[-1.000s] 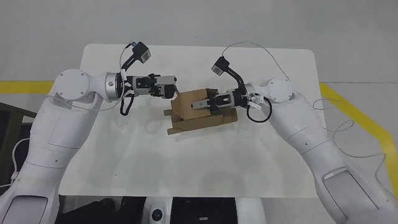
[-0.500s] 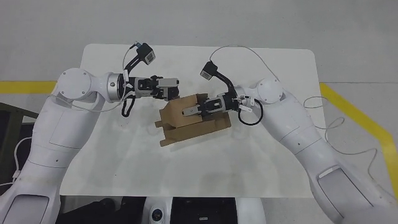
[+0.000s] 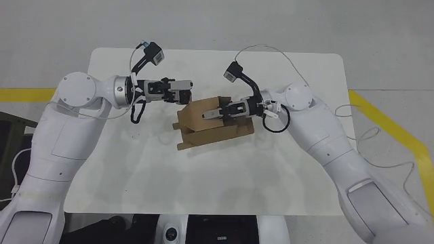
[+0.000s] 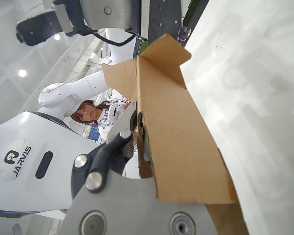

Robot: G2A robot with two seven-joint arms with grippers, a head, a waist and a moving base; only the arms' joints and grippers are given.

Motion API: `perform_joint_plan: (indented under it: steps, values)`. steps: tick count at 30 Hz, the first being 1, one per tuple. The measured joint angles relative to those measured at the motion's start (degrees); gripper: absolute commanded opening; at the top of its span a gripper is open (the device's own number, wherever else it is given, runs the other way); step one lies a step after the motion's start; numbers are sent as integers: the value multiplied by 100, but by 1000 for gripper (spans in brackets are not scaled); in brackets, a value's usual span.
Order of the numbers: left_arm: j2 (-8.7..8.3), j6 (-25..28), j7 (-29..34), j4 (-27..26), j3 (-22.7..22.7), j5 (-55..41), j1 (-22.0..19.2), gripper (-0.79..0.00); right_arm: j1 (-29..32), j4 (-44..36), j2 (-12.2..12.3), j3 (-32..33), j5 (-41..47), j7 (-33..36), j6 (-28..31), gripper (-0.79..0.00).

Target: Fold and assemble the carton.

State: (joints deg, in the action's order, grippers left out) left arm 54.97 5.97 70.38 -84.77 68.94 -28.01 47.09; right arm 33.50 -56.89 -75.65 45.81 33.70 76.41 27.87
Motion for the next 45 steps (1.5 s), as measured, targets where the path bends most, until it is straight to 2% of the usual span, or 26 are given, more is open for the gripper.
perform_joint_plan:
  steps: [11,34,45]
  values:
    - [-37,-14,-53,-289,128,45,155,0,107,-6,99,409,-204,-546,-98,-785]
    - [22,-70,94,-511,-204,-85,149,0,225,-270,111,777,-814,-1877,-152,-785]
    - [38,-58,148,-548,-305,-76,187,0,301,-487,54,737,-844,-2053,-168,-785]
